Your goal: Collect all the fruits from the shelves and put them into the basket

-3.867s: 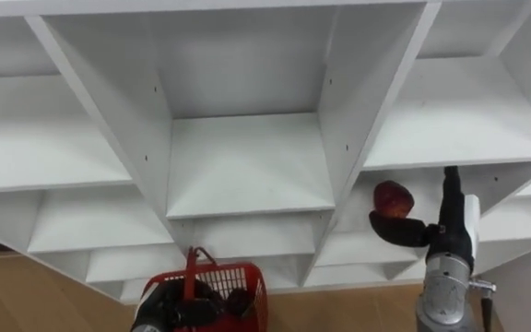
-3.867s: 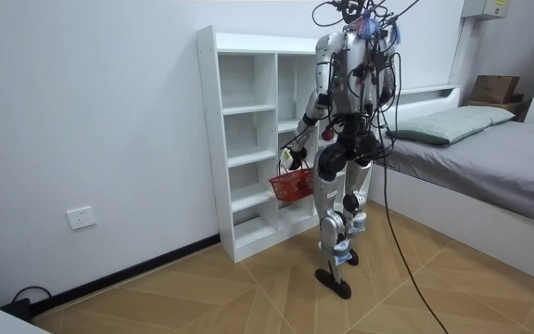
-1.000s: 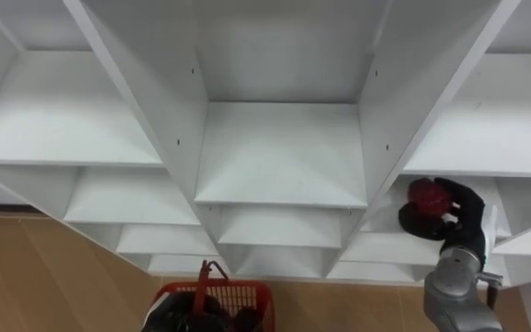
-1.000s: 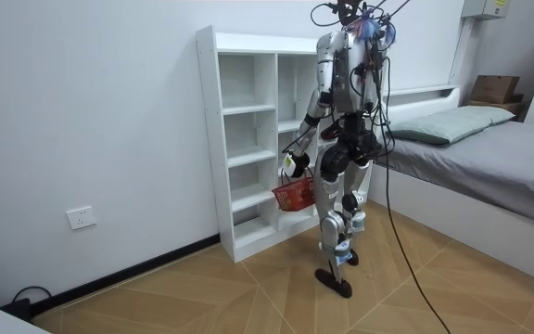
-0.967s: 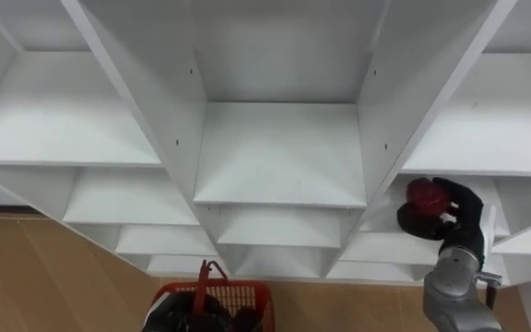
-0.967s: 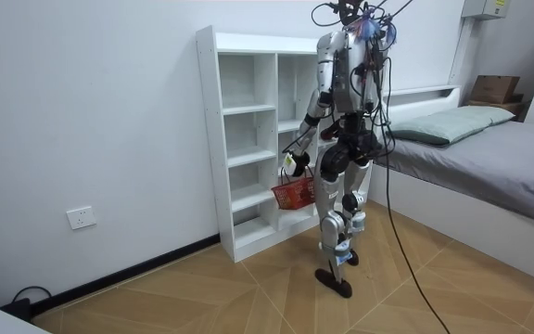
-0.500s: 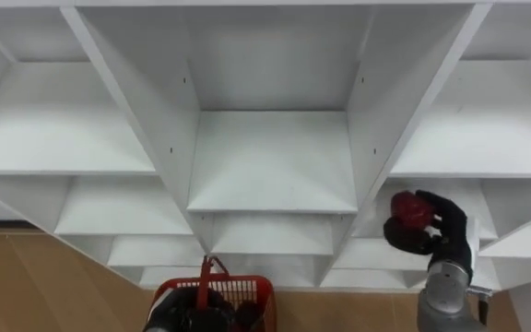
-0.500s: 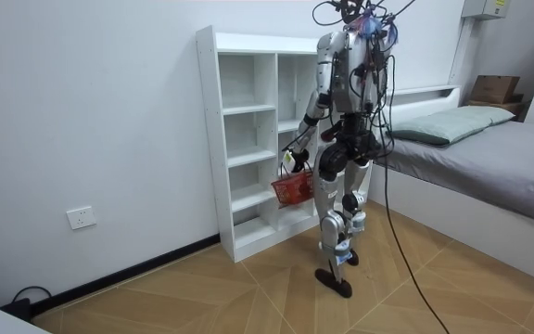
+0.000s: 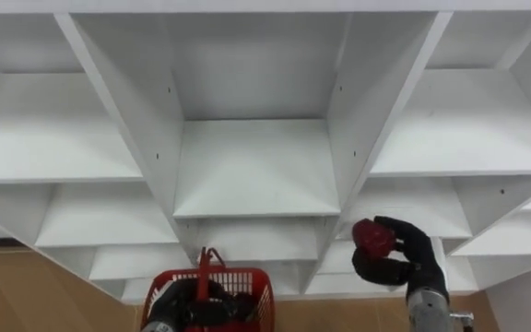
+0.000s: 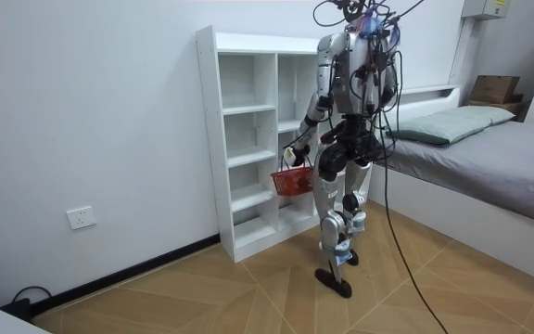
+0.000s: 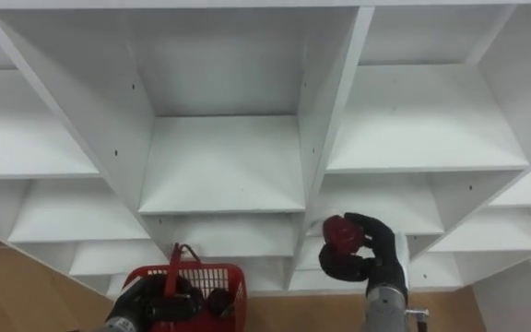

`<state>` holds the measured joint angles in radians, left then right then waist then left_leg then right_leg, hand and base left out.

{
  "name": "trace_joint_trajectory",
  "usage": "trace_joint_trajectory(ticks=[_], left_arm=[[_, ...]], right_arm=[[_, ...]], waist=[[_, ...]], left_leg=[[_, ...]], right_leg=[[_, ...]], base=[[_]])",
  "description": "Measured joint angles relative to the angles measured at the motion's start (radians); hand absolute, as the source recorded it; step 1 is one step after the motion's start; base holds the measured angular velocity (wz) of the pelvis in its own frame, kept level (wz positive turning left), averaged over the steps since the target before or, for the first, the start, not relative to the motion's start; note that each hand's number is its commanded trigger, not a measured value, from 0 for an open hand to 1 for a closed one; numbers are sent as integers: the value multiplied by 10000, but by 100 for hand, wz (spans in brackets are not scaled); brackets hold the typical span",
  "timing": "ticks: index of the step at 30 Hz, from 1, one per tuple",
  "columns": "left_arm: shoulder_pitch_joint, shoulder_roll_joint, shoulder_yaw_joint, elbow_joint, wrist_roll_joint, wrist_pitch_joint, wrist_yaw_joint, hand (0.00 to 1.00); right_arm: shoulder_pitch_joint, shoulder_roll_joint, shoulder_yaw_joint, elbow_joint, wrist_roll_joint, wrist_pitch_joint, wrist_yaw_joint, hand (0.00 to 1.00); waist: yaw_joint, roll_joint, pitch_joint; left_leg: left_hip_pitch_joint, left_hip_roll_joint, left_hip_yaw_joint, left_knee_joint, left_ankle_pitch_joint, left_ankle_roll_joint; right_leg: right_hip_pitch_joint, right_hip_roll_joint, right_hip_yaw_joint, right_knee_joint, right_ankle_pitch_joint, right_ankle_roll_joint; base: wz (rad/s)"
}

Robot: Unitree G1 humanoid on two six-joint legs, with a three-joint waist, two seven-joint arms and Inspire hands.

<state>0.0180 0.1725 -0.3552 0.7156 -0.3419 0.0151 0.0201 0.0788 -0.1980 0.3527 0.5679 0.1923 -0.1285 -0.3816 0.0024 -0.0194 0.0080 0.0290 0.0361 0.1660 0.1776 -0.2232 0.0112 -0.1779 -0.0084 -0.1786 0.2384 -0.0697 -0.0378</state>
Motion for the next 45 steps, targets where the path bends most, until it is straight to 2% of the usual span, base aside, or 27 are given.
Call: trace_joint_trajectory(ticks=[4, 8, 16, 29, 38, 45], left_arm=[[-10, -27, 19, -70, 8, -5, 100, 100], [27, 38, 28, -51, 27, -5, 81, 100], [91, 32, 121, 78, 34, -5, 62, 100], [-59, 38, 393, 167, 322, 0, 77, 100], [-532, -86, 393, 720, 305, -6, 81, 100], [-734, -107, 387, 724, 304, -13, 72, 100]], right_arm=[[223, -4, 44, -384, -714, 0, 318, 100], [267, -75, 33, -657, -1662, 0, 874, 100], [483, -96, 27, -768, -1973, 3, 1784, 100], [484, -113, 177, -811, -2073, 545, 2473, 100], [120, 56, 213, -1639, -3372, 680, 2929, 100], [-157, 38, 746, -1827, -4450, 737, 3145, 100]], waist=[[14, -1, -1], [-220, -7, -5], [-275, -6, -5], [-195, -9, -11], [-151, -39, -3], [-1, -163, 68]], left_leg=[[111, -5, 203, -114, -2, 7], [174, -7, 212, -146, -8, 9], [176, 19, 196, -145, -18, -7], [-257, 14, 227, -96, -21, -9], [-489, -23, 223, 42, -17, -3], [-716, 27, 184, 164, -16, -8]], right_leg=[[43, 32, 139, -34, 130, 10], [49, 59, 246, -52, 143, 15], [4, 128, 405, -58, 155, -4], [-437, 131, 417, 1, 209, -49], [-675, 75, 379, 51, 224, -53], [-708, 101, 361, -35, 265, -85]], base=[[-15], [-4], [-5], [-1], [-1], [4]])
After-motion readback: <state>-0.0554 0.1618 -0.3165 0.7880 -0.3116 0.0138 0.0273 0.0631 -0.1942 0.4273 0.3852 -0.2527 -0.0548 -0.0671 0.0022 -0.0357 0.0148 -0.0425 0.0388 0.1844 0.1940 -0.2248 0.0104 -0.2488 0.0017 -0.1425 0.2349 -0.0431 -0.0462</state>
